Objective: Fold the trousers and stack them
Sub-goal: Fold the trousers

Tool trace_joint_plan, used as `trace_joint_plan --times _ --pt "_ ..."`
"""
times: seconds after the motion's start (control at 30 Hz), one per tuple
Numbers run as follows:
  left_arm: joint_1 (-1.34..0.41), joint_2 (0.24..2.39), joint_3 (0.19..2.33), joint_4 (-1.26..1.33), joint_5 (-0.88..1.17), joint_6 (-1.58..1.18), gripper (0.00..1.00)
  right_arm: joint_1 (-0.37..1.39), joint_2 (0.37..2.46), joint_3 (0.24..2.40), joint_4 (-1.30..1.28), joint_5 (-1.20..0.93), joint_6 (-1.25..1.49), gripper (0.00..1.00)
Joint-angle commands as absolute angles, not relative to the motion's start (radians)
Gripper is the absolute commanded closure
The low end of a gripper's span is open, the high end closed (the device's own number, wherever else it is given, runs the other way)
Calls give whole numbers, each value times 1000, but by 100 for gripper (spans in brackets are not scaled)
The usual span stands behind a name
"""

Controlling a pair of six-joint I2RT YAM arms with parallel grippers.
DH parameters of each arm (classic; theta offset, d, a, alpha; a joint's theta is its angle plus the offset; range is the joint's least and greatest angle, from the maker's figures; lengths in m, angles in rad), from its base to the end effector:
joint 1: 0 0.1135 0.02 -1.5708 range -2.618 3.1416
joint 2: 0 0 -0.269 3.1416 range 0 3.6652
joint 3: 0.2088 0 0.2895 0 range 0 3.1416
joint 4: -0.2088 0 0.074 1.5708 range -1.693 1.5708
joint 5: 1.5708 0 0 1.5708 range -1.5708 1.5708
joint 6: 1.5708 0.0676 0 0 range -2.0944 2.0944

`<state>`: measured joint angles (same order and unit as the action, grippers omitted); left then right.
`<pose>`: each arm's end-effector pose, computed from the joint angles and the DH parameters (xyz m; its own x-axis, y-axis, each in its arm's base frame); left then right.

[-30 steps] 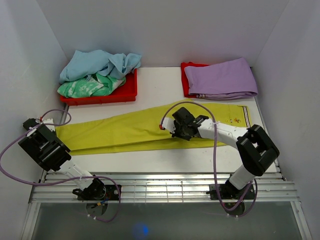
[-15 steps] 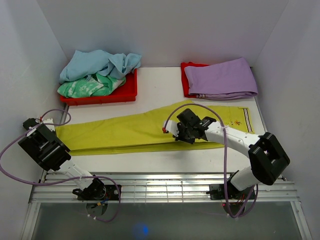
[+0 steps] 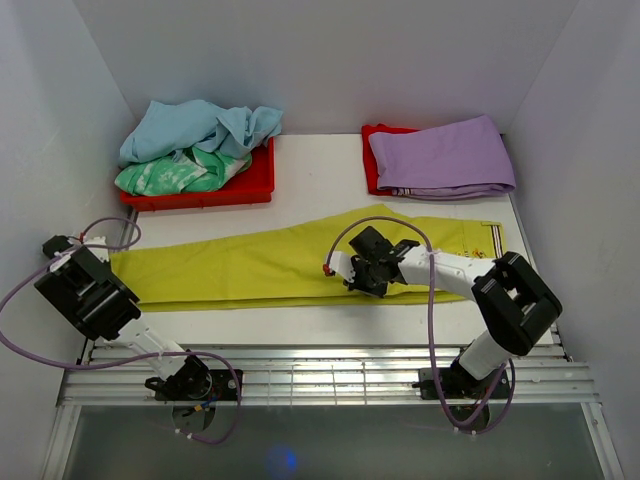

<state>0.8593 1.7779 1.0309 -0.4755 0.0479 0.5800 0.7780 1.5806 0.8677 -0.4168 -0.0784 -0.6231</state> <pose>0.2455 0.2798 0.0953 -0.9221 -0.2313 -0.3102 -0.2875 0.9461 0.1494 0.2360 0.2399 0.1148 -0.1009 -0.9161 -0.3880 -0.9634 0.1873 -0.1916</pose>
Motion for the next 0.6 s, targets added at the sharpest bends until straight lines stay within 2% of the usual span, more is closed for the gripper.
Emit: trace_joint_plan --times 0.0,0.03,0.07,0.1,0.23,0.37,0.47,0.5,0.53,0.57 --pt "894 1689 1100 -613 203 627 60 767 1673 853 -440 -55 -604 92" --pt "896 1656 1124 -652 295 649 48 767 1678 854 -443 -66 -600 92" --pt "896 1593 1194 -737 342 661 17 767 1687 859 -445 -71 -595 92" --pt "894 1568 1237 -782 389 673 3 767 1690 865 -451 -75 -592 92" --pt "862 1520 1463 -1032 596 739 2 767 1701 887 -469 -110 -583 92" --pt "654 1438 1433 -1138 635 755 2 767 1701 900 -492 -161 -584 92" --pt "396 1352 1251 -1032 628 620 19 767 1678 913 -500 -189 -578 92" --pt "271 1339 1199 -997 615 535 24 764 1668 917 -506 -193 -565 85" --pt "214 1332 1102 -962 595 500 34 759 1654 923 -511 -204 -558 79" --pt "152 1335 1059 -927 571 467 39 747 1614 940 -523 -213 -552 71"
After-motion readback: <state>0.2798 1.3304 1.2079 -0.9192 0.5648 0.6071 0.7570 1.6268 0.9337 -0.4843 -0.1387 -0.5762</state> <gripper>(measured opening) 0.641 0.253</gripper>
